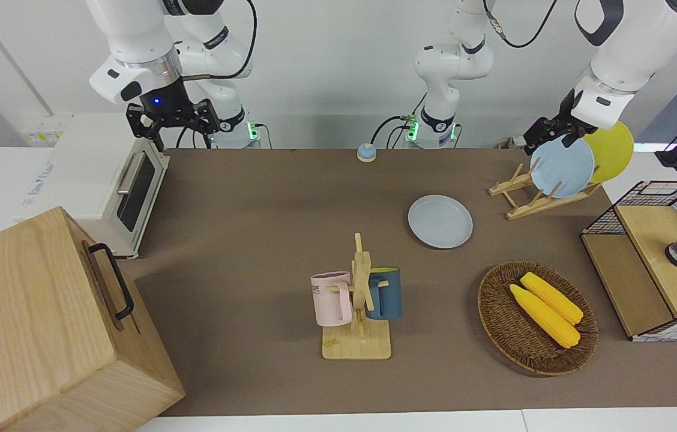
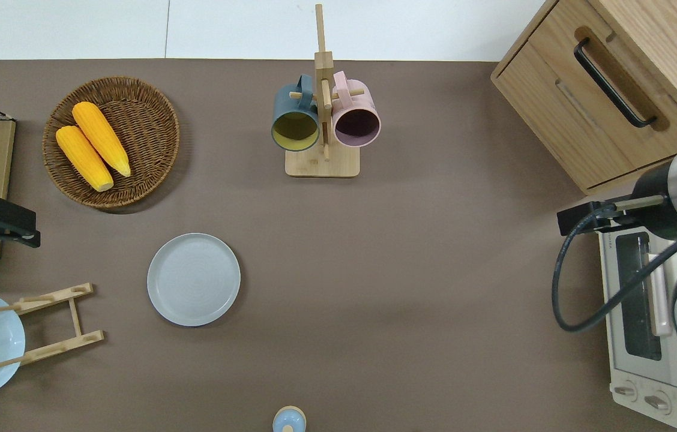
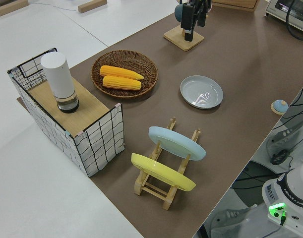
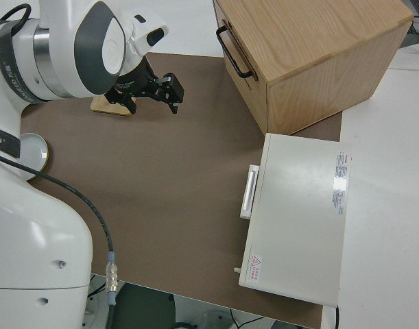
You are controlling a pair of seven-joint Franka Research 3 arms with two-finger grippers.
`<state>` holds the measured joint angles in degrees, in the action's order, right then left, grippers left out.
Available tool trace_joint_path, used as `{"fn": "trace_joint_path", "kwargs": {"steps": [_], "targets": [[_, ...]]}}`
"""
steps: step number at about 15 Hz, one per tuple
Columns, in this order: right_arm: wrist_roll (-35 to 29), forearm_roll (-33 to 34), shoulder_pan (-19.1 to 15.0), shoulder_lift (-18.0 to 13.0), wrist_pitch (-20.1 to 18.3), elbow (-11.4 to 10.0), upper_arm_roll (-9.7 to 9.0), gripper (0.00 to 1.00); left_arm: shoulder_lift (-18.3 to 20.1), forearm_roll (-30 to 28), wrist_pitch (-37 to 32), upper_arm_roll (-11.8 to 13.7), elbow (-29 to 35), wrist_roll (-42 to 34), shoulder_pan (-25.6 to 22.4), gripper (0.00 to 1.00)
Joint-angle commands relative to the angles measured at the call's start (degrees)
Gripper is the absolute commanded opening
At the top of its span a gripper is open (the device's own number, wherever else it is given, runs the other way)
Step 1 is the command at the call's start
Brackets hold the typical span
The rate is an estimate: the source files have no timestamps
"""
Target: Pick gray plate from table and place it on lower plate rack with left arm
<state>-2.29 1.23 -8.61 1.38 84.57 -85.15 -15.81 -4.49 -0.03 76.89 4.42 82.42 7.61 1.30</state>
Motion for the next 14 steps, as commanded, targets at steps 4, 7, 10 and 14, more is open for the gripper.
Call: {"fn": "trace_joint_path", "kwargs": {"steps": [4,7,10,14], "targets": [[-0.69,0.08,-1.06,-0.15,-0.81,0.51,-0.98,0.983,-0.87,0.99,-0.78,-0.20,-1.03,3.03,0.02,0.99],[-0.69,0.08,-1.06,-0.15,-0.81,0.51,-0.98,0.983,-1.22,0.90,-0.78,-0.11,-0.86,3.12,0.11,0.99],[-0.69,0.08,-1.06,-0.15,-0.81,0.51,-0.98,0.983,-1.48,0.99,-0.78,-0.11,-0.42,3.29,0.55,0.99],[-0.69,0.08,-1.06,-0.15,-0.81,0.51,-0.98,0.983,-0.87,0.73,0.71,-0.29,1.86,3.91,0.81,0.99]]}}
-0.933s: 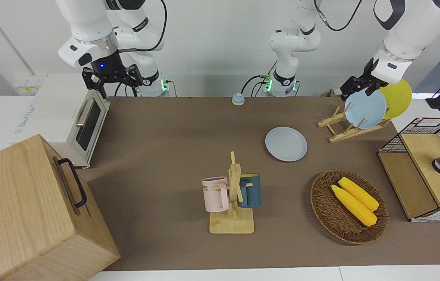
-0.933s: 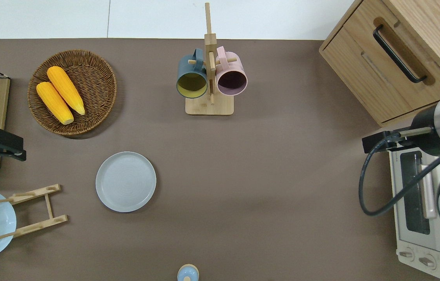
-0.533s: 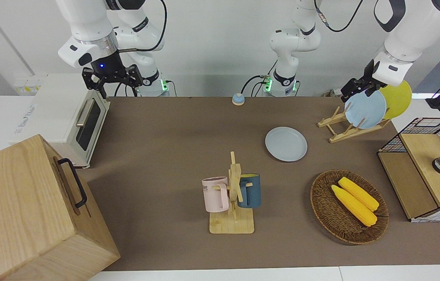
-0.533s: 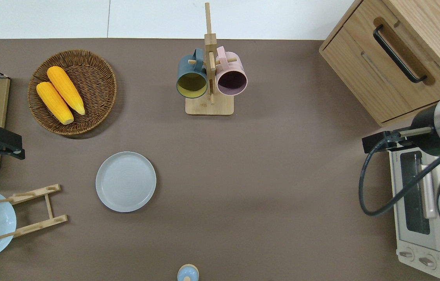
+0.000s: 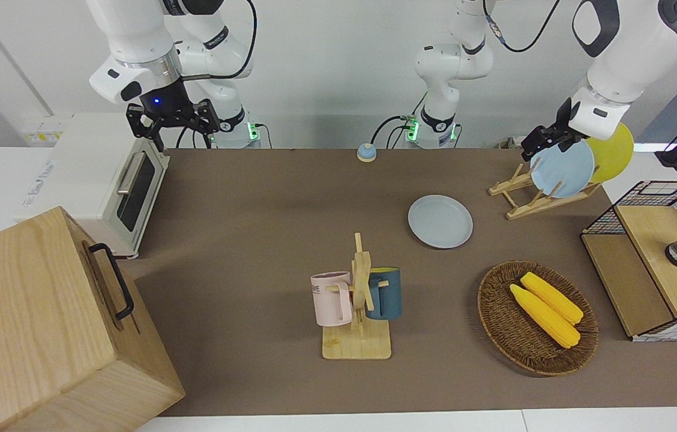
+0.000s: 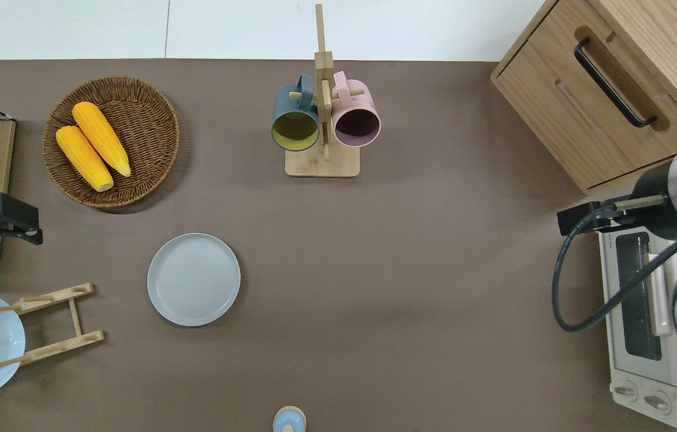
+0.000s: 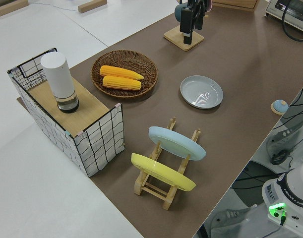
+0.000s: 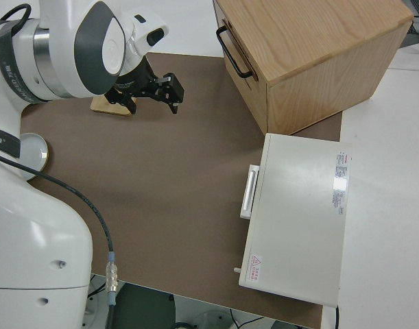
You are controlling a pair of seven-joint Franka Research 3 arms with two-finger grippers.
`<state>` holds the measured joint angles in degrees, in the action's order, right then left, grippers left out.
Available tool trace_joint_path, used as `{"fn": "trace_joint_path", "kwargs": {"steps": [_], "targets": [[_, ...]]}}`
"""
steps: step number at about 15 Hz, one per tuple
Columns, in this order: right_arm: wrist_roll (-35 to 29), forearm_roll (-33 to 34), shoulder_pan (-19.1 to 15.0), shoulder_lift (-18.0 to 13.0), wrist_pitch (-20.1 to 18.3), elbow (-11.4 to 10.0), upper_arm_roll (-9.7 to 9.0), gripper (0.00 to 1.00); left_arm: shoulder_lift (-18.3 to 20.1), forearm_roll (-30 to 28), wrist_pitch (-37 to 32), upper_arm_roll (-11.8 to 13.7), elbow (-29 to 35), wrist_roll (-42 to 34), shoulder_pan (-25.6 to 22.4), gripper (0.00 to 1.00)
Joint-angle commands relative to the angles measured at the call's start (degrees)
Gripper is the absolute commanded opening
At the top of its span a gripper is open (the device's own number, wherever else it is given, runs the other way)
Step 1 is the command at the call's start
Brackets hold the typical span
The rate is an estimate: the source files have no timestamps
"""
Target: Pick gray plate from table and place it on lower plate rack with left arm
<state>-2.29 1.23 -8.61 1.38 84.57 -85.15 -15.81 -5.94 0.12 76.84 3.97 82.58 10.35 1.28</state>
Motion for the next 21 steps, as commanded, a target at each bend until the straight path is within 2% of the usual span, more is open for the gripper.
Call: {"fn": "trace_joint_path", "kwargs": {"steps": [1,4,8,10,18,21], "targets": [[-0.69,0.08,-1.06,-0.15,-0.72,0.51,-0.98,0.983,1.27,0.58,2.33,0.07,3.71,1.17,0.74,0.99],[-0.69,0.08,-1.06,-0.15,-0.81,0.51,-0.98,0.983,5.23,0.58,8.66,-0.72,11.96,1.52,0.65,0.99],[-0.69,0.08,-1.06,-0.07,-0.81,0.51,-0.98,0.983,8.57,0.58,17.97,-2.83,22.86,2.13,-0.14,0.99],[-0.69,0.08,-1.06,-0.07,-0.81,0.51,-0.98,0.983,9.71,0.85,23.15,-2.92,28.31,2.22,-0.23,0.99],[-0.69,0.08,-1.06,-0.07,-0.81,0.51,-0.98,0.983,9.98,1.81,40.38,-4.06,45.28,2.31,-1.11,0.99],[-0.69,0.08,-1.06,-0.15,-0.81,0.51,-0.89,0.983,10.07,1.29,43.91,-5.20,49.33,2.75,-1.45,0.99]]}}
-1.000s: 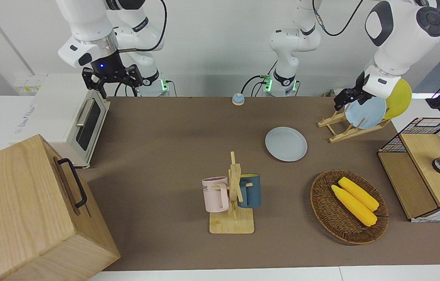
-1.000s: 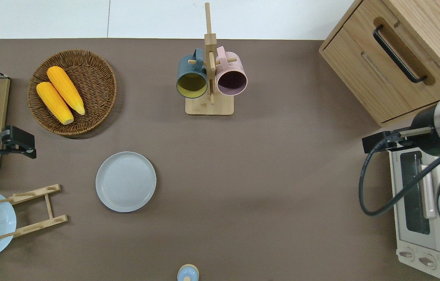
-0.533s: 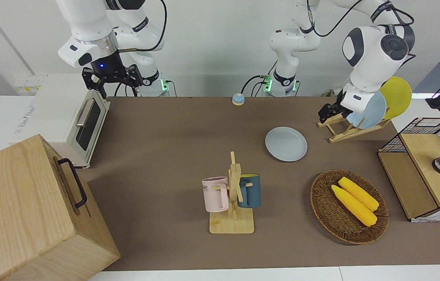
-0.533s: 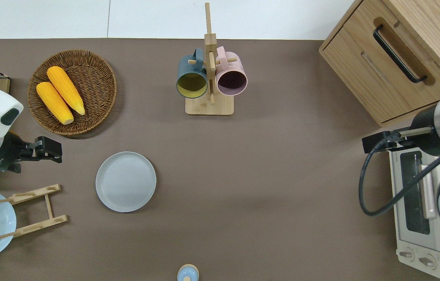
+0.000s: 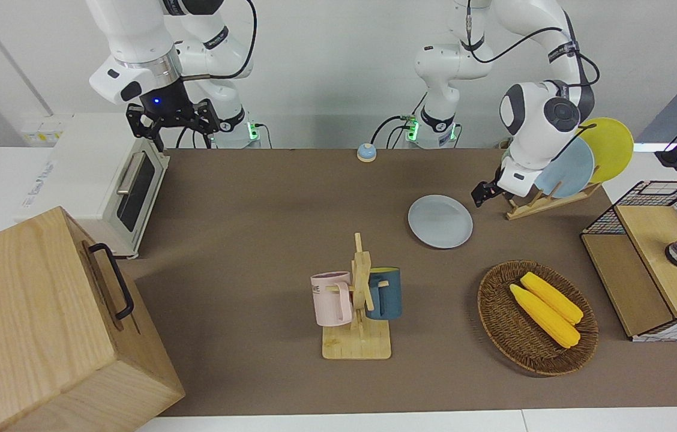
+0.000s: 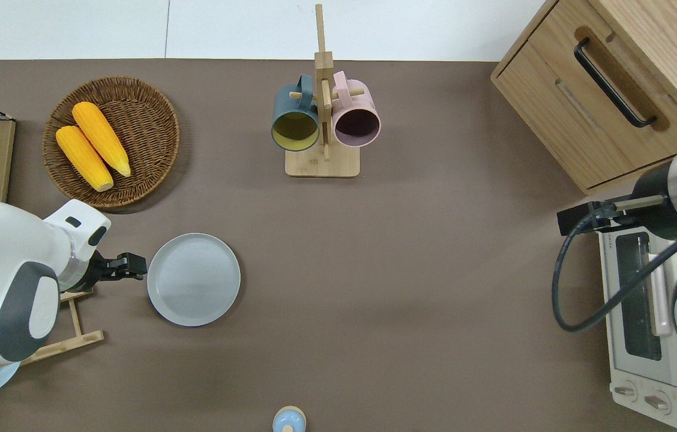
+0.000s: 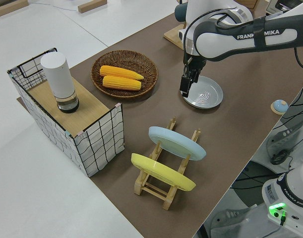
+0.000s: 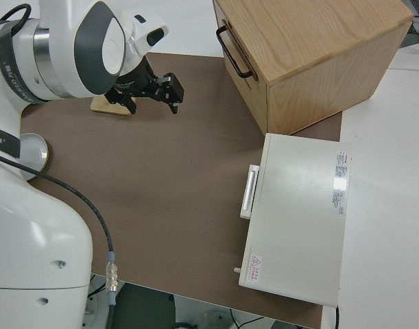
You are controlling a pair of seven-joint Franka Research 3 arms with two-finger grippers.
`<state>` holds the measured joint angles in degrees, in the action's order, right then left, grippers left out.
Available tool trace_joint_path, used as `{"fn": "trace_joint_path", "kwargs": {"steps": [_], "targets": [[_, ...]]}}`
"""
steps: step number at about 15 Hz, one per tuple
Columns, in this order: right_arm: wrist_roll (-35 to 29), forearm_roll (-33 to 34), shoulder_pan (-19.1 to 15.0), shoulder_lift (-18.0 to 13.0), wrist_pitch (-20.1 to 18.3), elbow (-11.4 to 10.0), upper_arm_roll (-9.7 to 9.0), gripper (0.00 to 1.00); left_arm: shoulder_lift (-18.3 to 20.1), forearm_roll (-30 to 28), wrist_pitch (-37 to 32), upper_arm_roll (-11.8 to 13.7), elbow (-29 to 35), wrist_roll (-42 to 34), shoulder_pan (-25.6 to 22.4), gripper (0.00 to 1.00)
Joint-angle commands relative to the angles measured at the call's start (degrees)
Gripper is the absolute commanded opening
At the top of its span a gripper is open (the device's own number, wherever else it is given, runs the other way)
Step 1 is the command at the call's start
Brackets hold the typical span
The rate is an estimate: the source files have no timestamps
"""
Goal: Pick gray plate from table and place it on lower plate rack with left arm
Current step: 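Move the left gripper to the gray plate's rim and grasp it, then hold the gray plate rim firmly with the left gripper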
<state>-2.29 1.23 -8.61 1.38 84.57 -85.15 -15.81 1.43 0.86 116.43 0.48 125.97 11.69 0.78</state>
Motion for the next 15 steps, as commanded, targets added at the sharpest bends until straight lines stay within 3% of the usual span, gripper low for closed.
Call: {"fn": "trace_joint_path", "kwargs": {"steps": [1,7,15], "targets": [[-0.69,0.08,-1.06,-0.15,-0.81,0.51,-0.98,0.983,2.62,0.37,5.37,-2.24,7.08,1.75,-1.13,0.99],[-0.69,0.08,-1.06,-0.15,-0.72,0.51,-0.98,0.983,-0.37,-1.64,8.37,-4.52,9.55,5.18,-1.22,0.99],[-0.69,0.08,-1.06,-0.07,-0.81,0.51,-0.98,0.983,-4.85,-4.29,12.41,-4.53,9.99,5.27,-1.14,0.98]]}}
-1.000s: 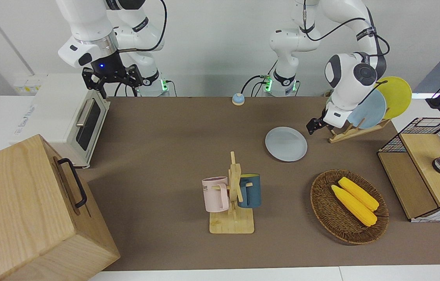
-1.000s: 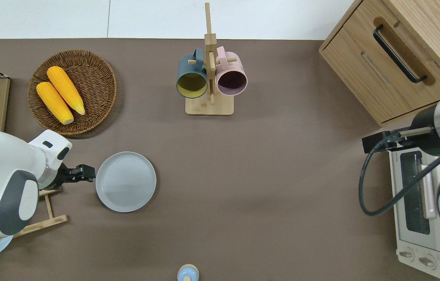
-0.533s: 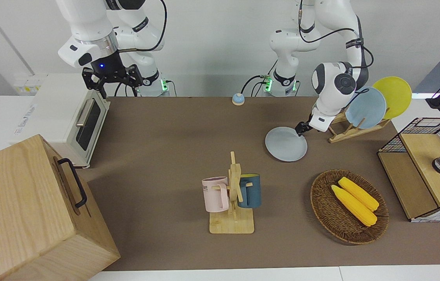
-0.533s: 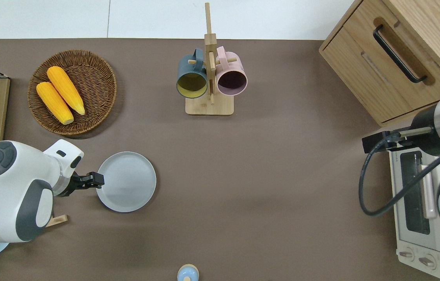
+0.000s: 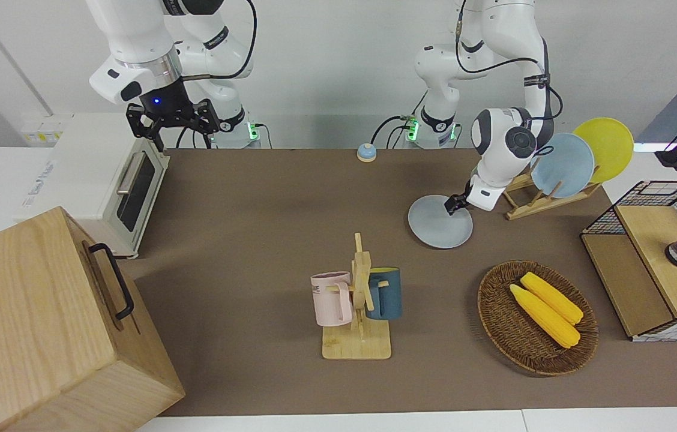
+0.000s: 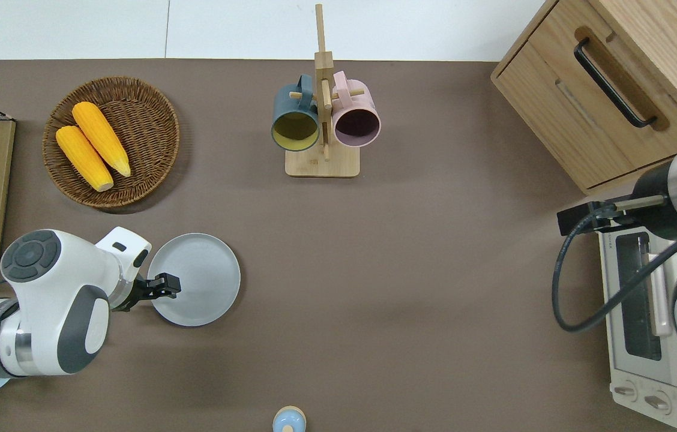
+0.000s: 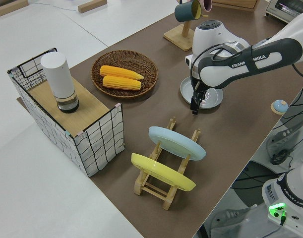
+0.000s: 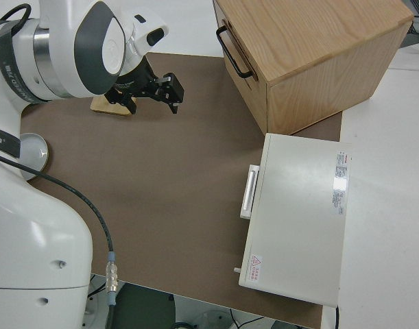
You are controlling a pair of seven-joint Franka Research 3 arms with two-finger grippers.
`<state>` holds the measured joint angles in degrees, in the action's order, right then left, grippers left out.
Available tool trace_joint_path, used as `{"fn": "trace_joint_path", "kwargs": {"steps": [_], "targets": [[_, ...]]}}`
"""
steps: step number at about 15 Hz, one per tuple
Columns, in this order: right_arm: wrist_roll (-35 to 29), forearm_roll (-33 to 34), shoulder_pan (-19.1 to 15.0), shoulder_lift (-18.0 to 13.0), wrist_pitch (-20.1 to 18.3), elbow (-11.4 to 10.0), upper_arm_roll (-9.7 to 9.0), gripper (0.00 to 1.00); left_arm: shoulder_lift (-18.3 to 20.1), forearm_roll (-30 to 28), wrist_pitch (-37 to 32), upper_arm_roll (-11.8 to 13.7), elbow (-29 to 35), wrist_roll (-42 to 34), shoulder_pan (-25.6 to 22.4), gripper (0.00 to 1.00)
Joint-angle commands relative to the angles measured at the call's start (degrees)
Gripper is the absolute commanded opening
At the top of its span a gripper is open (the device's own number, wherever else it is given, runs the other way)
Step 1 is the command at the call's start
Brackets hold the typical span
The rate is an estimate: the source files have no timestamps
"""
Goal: Pick gray plate from table and place it on lower plate rack with left arm
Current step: 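Hold the gray plate rim firmly with the left gripper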
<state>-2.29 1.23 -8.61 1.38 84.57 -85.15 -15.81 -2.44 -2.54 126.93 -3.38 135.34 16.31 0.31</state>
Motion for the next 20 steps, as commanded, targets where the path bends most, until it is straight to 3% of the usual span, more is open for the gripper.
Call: {"fn": "trace_joint_path", "kwargs": {"steps": [1,3,7,9,10,20], "targets": [[-0.69,0.08,-1.06,-0.15,-0.81,0.51,-0.98,0.983,-0.99,-0.89,1.92,-0.67,0.63,0.65,-0.75,0.98],[-0.69,0.08,-1.06,-0.07,-0.81,0.51,-0.98,0.983,-0.99,-0.89,2.01,-0.67,0.54,0.83,-0.75,0.82],[-0.69,0.08,-1.06,-0.15,-0.81,0.51,-0.98,0.983,-0.99,-0.98,2.01,-0.67,0.45,2.59,-0.75,0.26],[-0.69,0.08,-1.06,-0.15,-0.81,0.51,-0.98,0.983,-0.99,-1.24,2.01,-0.67,0.45,2.59,-0.75,0.06],[-0.69,0.08,-1.06,-0.15,-0.72,0.51,-0.98,0.983,-0.99,-1.24,1.92,-0.67,0.45,2.50,-0.75,0.00],[-0.69,0.08,-1.06,-0.15,-0.81,0.51,-0.98,0.983,-0.90,-1.24,1.66,-0.58,-0.07,2.50,-0.75,0.00]]}}
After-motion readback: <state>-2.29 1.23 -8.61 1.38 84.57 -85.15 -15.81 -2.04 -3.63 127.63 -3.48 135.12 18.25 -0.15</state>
